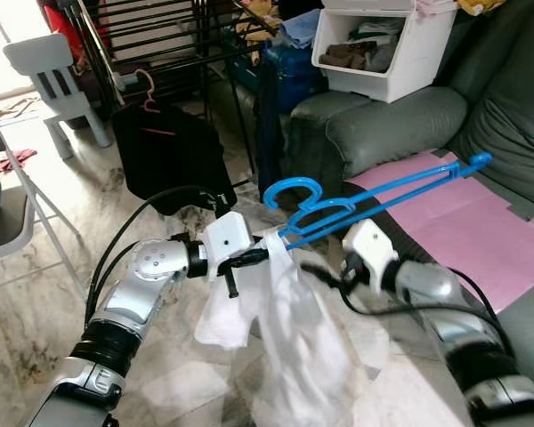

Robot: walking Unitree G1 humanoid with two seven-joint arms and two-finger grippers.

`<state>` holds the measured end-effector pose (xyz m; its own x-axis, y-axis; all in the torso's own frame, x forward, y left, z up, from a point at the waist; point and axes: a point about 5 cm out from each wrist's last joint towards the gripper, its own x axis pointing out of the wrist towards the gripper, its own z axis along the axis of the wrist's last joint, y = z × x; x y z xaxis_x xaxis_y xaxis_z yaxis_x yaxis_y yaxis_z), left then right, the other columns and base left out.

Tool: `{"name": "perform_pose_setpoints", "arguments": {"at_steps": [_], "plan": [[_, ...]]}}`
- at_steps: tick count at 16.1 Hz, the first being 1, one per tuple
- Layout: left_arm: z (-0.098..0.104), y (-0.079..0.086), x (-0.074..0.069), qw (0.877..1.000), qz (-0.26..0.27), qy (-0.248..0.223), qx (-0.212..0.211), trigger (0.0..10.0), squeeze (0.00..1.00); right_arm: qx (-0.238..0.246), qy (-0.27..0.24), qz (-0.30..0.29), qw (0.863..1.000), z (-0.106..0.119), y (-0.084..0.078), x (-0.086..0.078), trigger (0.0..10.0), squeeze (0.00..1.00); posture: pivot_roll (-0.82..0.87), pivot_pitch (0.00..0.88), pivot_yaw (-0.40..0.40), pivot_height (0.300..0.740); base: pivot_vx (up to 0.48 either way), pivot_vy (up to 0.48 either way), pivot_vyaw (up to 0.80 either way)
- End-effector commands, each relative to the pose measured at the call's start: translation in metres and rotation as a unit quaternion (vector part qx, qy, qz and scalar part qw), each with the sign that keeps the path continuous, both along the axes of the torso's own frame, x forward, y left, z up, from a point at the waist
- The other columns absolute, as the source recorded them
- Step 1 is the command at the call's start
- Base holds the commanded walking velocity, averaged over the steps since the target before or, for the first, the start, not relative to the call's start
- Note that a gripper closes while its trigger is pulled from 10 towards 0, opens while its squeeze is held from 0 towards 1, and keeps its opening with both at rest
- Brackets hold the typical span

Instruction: Hang hanger

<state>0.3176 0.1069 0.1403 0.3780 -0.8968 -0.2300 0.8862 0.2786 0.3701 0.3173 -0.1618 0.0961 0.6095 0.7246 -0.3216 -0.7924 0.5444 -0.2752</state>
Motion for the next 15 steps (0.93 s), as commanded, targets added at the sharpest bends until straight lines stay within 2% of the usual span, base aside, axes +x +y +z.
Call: {"name": "perform_pose_setpoints", "arguments": {"at_steps": [1,4,7,9,10,11,12,14,15], "plan": [[0.016,-0.007,0.000,0.999,-0.016,-0.029,-0.012,0.0,0.00,0.001,0.008,0.013,1.000,0.001,0.000,-0.002,10.0,1.00,-0.13,0.000,0.056,0.740,0.000,0.000,0.00],[0.025,-0.015,-0.002,0.998,-0.029,-0.046,-0.018,0.0,0.00,0.010,0.032,0.033,0.999,-0.001,0.001,-0.006,10.0,0.93,-0.13,0.000,0.064,0.740,0.000,0.000,0.00],[0.033,-0.030,-0.010,0.995,-0.071,-0.061,-0.014,0.0,0.00,0.008,0.011,0.014,1.000,0.001,0.003,0.000,10.0,0.80,-0.12,0.000,0.061,0.740,0.000,0.000,0.00],[0.025,-0.028,-0.011,0.995,-0.071,-0.069,0.011,0.0,0.00,0.021,-0.019,-0.013,1.000,0.010,0.000,0.007,10.0,0.68,-0.12,0.000,0.062,0.740,0.000,0.000,0.00],[0.015,-0.021,-0.008,0.994,-0.064,-0.074,0.044,0.0,0.00,0.025,-0.039,-0.033,0.998,0.017,-0.005,0.012,10.0,0.58,-0.12,0.000,0.062,0.740,0.000,0.000,0.00],[0.009,-0.018,-0.008,0.994,-0.062,-0.074,0.058,0.0,0.00,0.028,-0.043,-0.037,0.998,0.019,-0.006,0.013,10.0,0.49,-0.12,0.000,0.062,0.740,0.000,0.000,0.00],[0.007,-0.018,-0.009,0.995,-0.058,-0.063,0.050,0.0,0.00,0.028,-0.043,-0.032,0.998,0.018,-0.006,0.011,10.0,0.45,-0.13,0.000,0.064,0.740,0.000,0.000,0.00],[0.003,-0.019,-0.008,0.995,-0.048,-0.064,0.052,0.0,0.00,0.041,-0.027,0.003,0.999,0.016,0.001,0.004,10.0,0.22,-0.13,0.000,0.061,0.740,0.000,0.000,0.00],[0.002,-0.020,-0.008,0.995,-0.047,-0.065,0.052,0.0,0.00,0.041,-0.026,0.009,0.999,0.015,0.003,0.003,10.0,0.19,-0.13,0.000,0.061,0.740,0.000,0.000,0.00]]}}
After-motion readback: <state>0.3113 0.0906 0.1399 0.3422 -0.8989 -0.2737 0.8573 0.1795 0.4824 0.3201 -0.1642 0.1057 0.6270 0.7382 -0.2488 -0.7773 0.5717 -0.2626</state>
